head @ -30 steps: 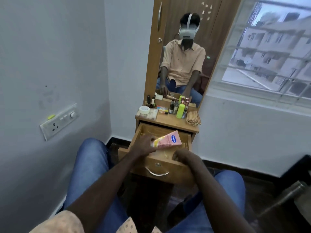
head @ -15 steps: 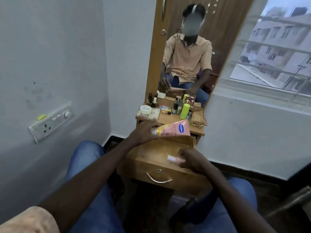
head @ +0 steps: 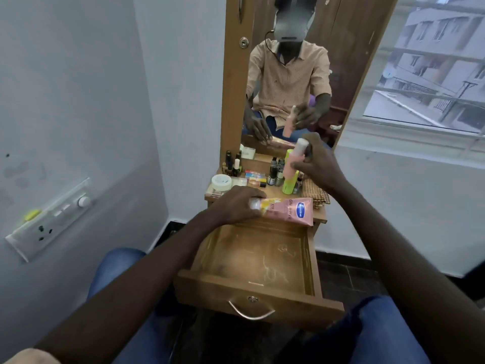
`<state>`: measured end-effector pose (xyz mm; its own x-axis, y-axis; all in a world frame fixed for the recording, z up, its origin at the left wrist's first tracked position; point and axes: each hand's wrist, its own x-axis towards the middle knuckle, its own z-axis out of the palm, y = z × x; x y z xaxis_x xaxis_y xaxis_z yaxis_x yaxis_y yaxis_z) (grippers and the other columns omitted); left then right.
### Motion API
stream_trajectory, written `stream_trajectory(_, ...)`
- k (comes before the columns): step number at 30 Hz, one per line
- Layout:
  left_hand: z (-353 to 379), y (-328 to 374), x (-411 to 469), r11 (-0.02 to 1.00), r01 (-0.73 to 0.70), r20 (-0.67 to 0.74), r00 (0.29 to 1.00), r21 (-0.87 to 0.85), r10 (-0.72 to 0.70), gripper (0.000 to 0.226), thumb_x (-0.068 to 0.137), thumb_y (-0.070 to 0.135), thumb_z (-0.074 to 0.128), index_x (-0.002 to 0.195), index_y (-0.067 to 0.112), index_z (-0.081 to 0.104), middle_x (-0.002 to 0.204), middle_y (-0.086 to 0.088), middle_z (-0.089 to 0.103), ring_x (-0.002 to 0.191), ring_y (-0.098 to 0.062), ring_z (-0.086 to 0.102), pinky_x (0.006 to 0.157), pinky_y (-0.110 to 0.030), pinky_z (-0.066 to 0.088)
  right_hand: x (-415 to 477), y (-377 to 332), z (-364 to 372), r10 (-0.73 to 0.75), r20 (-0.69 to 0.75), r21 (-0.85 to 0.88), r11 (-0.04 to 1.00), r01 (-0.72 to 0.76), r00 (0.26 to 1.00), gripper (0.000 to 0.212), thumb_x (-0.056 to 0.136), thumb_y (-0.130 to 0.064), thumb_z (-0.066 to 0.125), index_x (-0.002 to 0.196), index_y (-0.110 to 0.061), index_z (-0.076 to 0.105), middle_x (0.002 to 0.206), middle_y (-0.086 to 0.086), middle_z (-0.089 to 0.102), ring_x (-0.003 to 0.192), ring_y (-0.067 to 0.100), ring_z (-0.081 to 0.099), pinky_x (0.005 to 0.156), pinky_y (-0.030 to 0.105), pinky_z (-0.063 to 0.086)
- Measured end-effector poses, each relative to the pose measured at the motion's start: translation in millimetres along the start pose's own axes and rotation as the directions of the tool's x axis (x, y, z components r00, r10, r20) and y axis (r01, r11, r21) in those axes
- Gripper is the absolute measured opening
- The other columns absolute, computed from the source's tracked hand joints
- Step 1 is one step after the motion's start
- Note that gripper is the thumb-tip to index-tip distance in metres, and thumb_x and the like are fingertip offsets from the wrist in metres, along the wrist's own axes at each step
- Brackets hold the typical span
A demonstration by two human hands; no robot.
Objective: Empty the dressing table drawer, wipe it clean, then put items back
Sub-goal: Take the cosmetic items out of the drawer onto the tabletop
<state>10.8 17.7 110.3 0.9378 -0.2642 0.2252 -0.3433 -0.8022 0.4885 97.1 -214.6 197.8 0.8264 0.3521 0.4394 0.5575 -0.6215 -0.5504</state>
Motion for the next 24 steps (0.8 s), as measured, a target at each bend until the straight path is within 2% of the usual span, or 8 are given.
stream_trajectory(3,-5.7,-2.0,19.2,0.999,0.043,0.043,0.998,0.028,-0.045,0.055,0.092,0.029,0.073,0.144,0.018,0.059,0.145,-0.004,0.06,0.129,-0.022,0.055,0.097,-0.03,0.04,29.1,-0.7,14.2,-0.045,0.107,-0.118,0.991,0.058,0.993,0.067,0.087,-0.014,0.078,0.137,-0.032,0.037,0.128,0.011,0.063,0.105,0.024,0.066,0.086,0.05,0.059)
stream_trajectory(7,-5.0,-8.6,34.8,0.994,0.098,0.074,0.992,0.045,-0.101,0.054,0.092,0.022,0.07,0.144,0.016,0.059,0.146,-0.006,0.059,0.132,-0.024,0.053,0.104,-0.034,0.042,48.1,6.9,34.8,-0.045,0.245,-0.213,0.972,0.099,0.968,0.062,0.089,-0.016,0.077,0.137,-0.032,0.04,0.128,0.011,0.064,0.11,0.026,0.065,0.091,0.051,0.057)
stream_trajectory(10,1.0,-12.1,41.6,0.992,0.11,0.087,0.989,0.065,-0.116,0.053,0.093,0.022,0.068,0.145,0.016,0.058,0.148,-0.007,0.057,0.135,-0.025,0.051,0.106,-0.035,0.04,53.2,18.7,49.1,-0.024,0.307,-0.289,0.95,0.117,0.951,0.067,0.09,-0.02,0.078,0.143,-0.03,0.039,0.138,0.011,0.062,0.121,0.028,0.064,0.095,0.05,0.056)
stream_trajectory(16,5.8,-21.3,51.7,0.986,0.094,0.104,0.989,0.137,-0.108,0.052,0.097,0.023,0.066,0.147,0.016,0.055,0.149,-0.01,0.053,0.136,-0.026,0.048,0.108,-0.037,0.038,59.9,35.9,57.8,0.012,0.332,-0.362,0.925,0.116,0.943,0.076,0.09,-0.024,0.079,0.153,-0.023,0.036,0.146,0.012,0.058,0.129,0.03,0.059,0.099,0.046,0.051)
stream_trajectory(24,0.0,-30.3,58.8,0.972,0.123,0.147,0.977,0.202,-0.154,0.055,0.098,0.026,0.066,0.15,0.016,0.052,0.152,-0.013,0.05,0.139,-0.029,0.045,0.111,-0.043,0.04,67.5,43.5,64.9,0.018,0.387,-0.368,0.92,0.137,0.922,0.064,0.089,-0.026,0.08,0.142,-0.024,0.045,0.135,0.012,0.062,0.118,0.027,0.06,0.094,0.046,0.054)
